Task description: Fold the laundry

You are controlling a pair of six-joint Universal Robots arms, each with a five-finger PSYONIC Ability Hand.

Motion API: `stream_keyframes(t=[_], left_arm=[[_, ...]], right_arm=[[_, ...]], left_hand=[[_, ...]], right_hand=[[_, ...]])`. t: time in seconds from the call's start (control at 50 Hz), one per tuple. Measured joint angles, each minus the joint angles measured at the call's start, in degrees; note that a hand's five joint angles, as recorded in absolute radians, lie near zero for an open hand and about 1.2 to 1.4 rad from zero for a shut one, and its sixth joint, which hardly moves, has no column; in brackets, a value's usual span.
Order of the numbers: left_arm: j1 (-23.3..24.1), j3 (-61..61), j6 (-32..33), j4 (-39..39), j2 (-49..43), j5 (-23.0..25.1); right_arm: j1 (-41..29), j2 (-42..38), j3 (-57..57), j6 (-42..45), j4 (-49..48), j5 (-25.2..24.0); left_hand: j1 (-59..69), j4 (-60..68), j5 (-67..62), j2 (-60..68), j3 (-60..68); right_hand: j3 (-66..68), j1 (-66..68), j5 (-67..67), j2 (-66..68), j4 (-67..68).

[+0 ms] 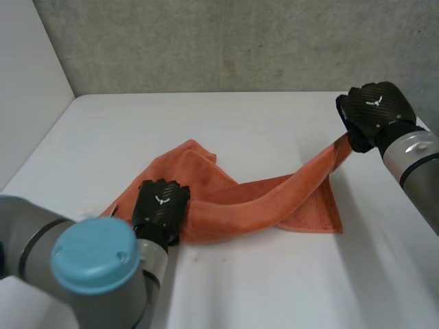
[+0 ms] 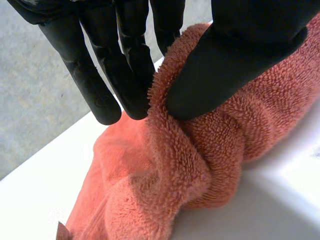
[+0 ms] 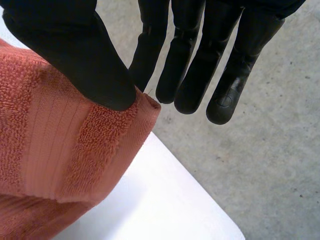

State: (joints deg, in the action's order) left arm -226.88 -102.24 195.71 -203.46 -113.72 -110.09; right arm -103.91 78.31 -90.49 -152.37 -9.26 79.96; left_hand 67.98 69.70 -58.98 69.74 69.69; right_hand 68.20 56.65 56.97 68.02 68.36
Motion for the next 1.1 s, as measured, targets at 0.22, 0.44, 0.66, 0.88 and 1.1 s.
stream_keyframes(t=[0.22,0.44,0.66,0.88,1.1], left_arm=[[-3.6,3.5,-0.2,1.4,1.5,-0.5],[-9.3,0.8,-1.8,6.7,6.5,-0.4],[-20.1,-1.1,-16.3,22.9,7.1,4.6],[-25.7,-1.7,-23.4,27.9,5.7,13.8],[-26.7,-1.5,-22.7,21.4,2.5,15.4]], right_arm=[[-0.2,-0.4,-3.1,0.0,-4.6,0.5],[1.9,-1.7,-1.9,0.0,-5.1,0.5],[2.8,-4.7,-1.2,0.1,-5.4,0.9],[2.8,-5.0,-1.4,0.1,-5.5,1.1],[2.4,-4.8,-2.1,0.1,-5.4,1.1]], left_hand=[[-40.9,-42.0,41.5,-42.0,-41.8],[-56.0,-58.2,56.6,-58.2,-58.0],[-48.1,-50.0,49.2,-49.9,-50.0],[-41.2,-43.1,42.3,-43.1,-43.1],[-31.2,-33.3,32.6,-33.2,-33.2]], right_hand=[[0.0,0.0,0.0,0.0,0.0],[0.0,0.0,0.0,0.0,0.0],[0.0,0.0,0.0,0.0,0.0],[0.0,0.0,0.0,0.0,0.0],[0.0,0.0,0.0,0.0,0.0]])
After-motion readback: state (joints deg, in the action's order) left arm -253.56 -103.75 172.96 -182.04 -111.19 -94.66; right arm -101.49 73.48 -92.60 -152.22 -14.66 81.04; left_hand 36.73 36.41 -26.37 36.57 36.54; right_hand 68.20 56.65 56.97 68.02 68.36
